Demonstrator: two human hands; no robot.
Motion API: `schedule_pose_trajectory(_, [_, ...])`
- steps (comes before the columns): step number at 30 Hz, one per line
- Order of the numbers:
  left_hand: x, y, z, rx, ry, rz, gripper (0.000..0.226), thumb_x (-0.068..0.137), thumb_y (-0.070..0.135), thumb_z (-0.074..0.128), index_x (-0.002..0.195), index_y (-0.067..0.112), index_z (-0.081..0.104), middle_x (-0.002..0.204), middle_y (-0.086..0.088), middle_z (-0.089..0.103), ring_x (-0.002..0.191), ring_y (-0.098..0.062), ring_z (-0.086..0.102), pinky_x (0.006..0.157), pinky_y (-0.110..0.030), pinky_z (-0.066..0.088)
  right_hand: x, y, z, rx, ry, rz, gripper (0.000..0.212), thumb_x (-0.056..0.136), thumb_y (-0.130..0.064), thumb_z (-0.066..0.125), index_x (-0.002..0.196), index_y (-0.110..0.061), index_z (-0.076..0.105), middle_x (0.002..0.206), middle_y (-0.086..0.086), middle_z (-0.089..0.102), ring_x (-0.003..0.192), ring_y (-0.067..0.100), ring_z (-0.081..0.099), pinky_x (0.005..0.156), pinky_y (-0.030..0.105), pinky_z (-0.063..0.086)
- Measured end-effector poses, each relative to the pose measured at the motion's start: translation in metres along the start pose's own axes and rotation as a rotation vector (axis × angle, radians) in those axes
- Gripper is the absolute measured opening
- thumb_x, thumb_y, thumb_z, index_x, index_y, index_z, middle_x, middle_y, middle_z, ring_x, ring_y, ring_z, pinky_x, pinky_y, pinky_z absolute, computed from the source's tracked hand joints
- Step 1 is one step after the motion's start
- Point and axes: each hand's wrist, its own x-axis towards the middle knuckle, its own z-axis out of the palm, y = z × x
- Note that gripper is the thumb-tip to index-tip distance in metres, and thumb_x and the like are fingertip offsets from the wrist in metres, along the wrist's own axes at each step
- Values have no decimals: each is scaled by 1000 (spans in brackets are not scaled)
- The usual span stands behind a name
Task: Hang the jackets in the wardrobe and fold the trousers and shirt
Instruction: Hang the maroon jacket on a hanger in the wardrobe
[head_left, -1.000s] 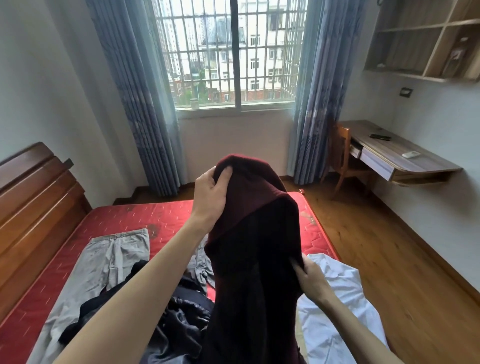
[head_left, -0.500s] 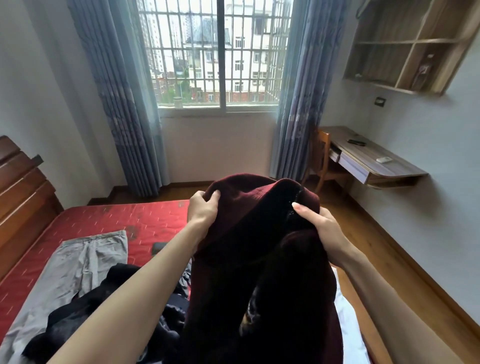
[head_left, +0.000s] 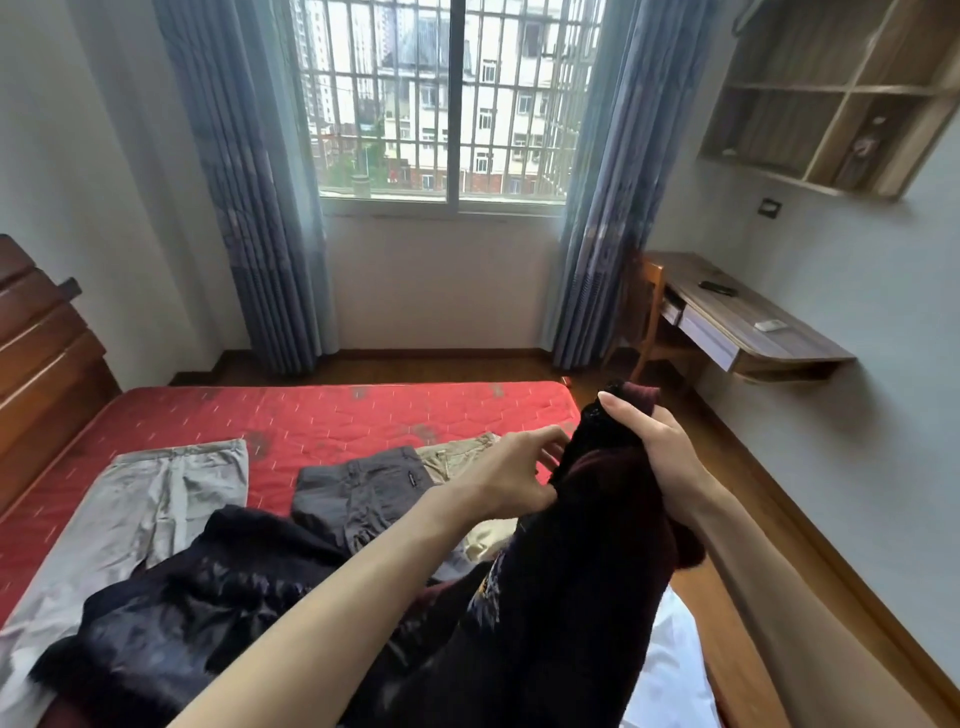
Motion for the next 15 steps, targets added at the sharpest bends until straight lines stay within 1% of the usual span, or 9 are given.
schedule_pose_trajectory(2, [1, -1, 6, 33, -74, -32, 55, 78, 18, 78, 126, 33, 56, 118, 18, 66, 110, 2, 64, 95, -29, 56, -2, 0, -4, -2, 6, -3, 26, 97, -36, 68, 95, -10, 67, 76, 0, 69, 68, 12, 68, 62, 23, 58])
schedule_pose_trajectory(4, [2, -1, 13, 48, -155, -45, 69, 77, 14, 79, 138, 27, 50, 134, 7, 63, 125, -9, 59, 107, -34, 51, -4, 1, -7, -2, 7, -8, 25, 98, -36, 68, 94, -11, 68, 76, 0, 70, 69, 13, 69, 63, 24, 58])
schedule_pose_trajectory(7, [2, 0, 26, 75, -162, -56, 70, 80, 14, 78, 139, 27, 43, 144, -1, 60, 133, -17, 56, 110, -38, 48, -7, 2, -12, 28, 37, 19, 25, 98, -34, 68, 103, -10, 66, 78, -1, 72, 70, 13, 71, 63, 24, 58])
schedule_pose_trajectory(9, [1, -1, 35, 88, -96, -46, 60, 85, 15, 74, 133, 29, 42, 140, -3, 63, 126, -22, 61, 103, -43, 53, -9, 1, -14, 54, 51, 39, 25, 98, -33, 69, 104, -9, 65, 77, 0, 72, 69, 14, 71, 62, 25, 58])
schedule_pose_trajectory(11, [1, -3, 45, 91, -37, -29, 52, 88, 14, 68, 129, 30, 40, 125, -4, 69, 110, -24, 67, 91, -46, 57, -10, -1, -15, 71, 59, 47, 24, 97, -32, 70, 100, -9, 66, 76, 0, 73, 68, 14, 72, 61, 25, 58])
schedule_pose_trajectory(12, [1, -4, 50, 73, -21, -24, 53, 89, 13, 66, 131, 31, 39, 116, -3, 70, 101, -23, 67, 84, -41, 58, -10, -1, -16, 66, 53, 46, 23, 96, -33, 70, 98, -10, 67, 76, 1, 73, 68, 14, 72, 61, 25, 58])
schedule_pose_trajectory(13, [1, -5, 54, 50, -12, -18, 55, 90, 13, 64, 134, 32, 37, 109, 0, 68, 94, -20, 66, 77, -33, 55, -11, -2, -18, 56, 39, 45, 23, 97, -33, 69, 97, -10, 68, 78, 1, 73, 69, 14, 72, 62, 25, 59])
schedule_pose_trajectory(14, [1, -5, 57, 40, -6, -7, 56, 90, 14, 63, 136, 33, 37, 106, 5, 65, 90, -16, 63, 74, -25, 50, -11, -2, -19, 44, 27, 47, 24, 97, -34, 68, 97, -10, 68, 79, 2, 74, 71, 15, 73, 63, 25, 59])
schedule_pose_trajectory(15, [1, -6, 59, 45, 3, 7, 53, 89, 15, 63, 134, 33, 39, 104, 8, 61, 89, -13, 60, 73, -21, 45, -11, -3, -22, 32, 22, 54, 24, 98, -35, 68, 98, -10, 68, 80, 2, 74, 72, 15, 73, 63, 25, 59])
